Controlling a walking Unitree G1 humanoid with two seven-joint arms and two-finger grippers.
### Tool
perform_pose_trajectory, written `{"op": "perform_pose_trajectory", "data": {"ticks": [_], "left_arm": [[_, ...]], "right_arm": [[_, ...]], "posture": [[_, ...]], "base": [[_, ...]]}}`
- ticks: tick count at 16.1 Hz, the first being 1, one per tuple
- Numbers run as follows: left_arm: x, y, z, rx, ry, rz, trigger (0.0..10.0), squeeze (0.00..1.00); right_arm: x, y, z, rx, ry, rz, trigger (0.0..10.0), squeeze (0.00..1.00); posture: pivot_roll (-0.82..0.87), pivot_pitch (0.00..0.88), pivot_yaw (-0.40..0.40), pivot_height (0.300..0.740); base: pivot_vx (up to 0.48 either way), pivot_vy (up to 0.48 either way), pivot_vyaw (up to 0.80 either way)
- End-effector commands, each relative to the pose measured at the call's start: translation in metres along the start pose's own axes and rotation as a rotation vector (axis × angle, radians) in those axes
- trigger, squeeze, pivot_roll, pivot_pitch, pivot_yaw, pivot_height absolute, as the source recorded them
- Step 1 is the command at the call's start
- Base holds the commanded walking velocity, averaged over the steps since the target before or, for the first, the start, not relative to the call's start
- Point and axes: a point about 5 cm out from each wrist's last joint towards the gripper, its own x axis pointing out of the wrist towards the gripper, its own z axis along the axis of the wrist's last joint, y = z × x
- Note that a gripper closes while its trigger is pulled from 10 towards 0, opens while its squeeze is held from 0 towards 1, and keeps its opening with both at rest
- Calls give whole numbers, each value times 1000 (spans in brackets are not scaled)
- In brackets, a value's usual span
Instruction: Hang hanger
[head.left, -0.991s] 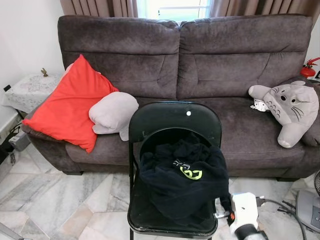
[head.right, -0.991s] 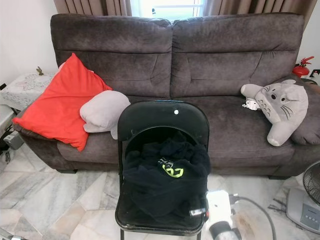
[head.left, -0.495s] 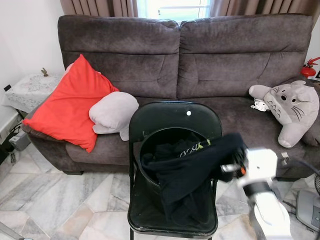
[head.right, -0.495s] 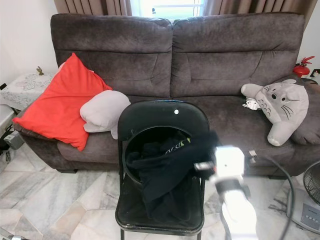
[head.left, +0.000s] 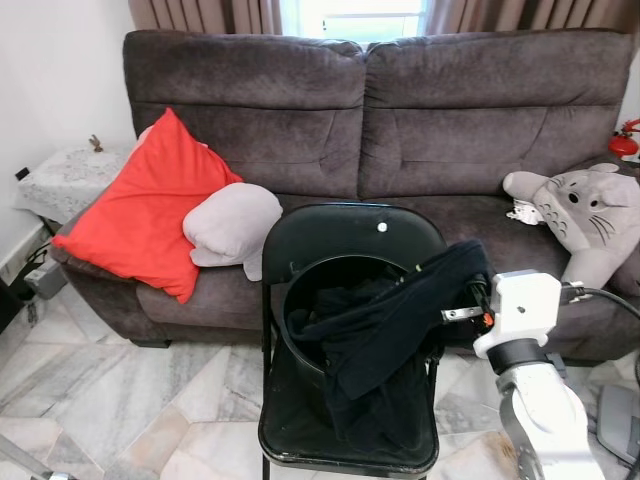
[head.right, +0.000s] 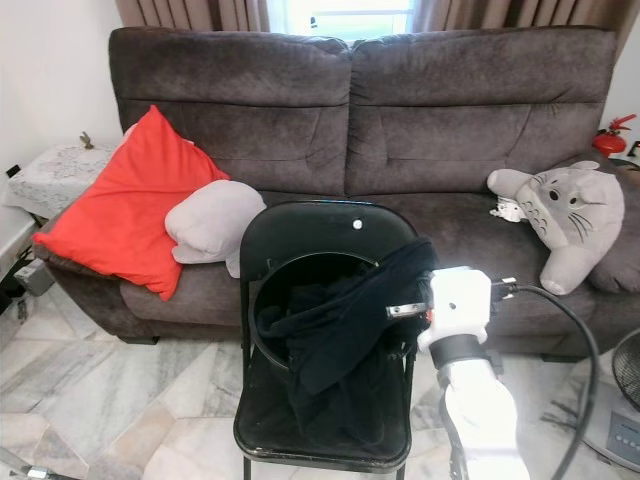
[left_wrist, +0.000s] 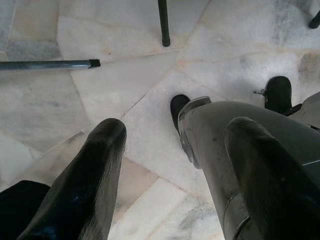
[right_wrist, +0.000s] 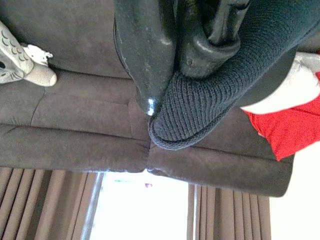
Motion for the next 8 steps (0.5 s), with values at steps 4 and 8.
{"op": "perform_pose_trajectory", "data": {"ticks": [4, 8], "left_arm": [[-1, 2, -6, 19, 29, -2, 10000, 0], [-1, 2, -6, 19, 29, -3, 10000, 0]], "right_arm": [[3, -13, 41, 56, -140, -52, 0, 0], [-5, 12, 15, -45, 23, 186, 0, 0]], "posture": [[-21, 0, 54, 740], [-19, 0, 53, 740]], "base": [[0, 0, 0], [0, 0, 0]]}}
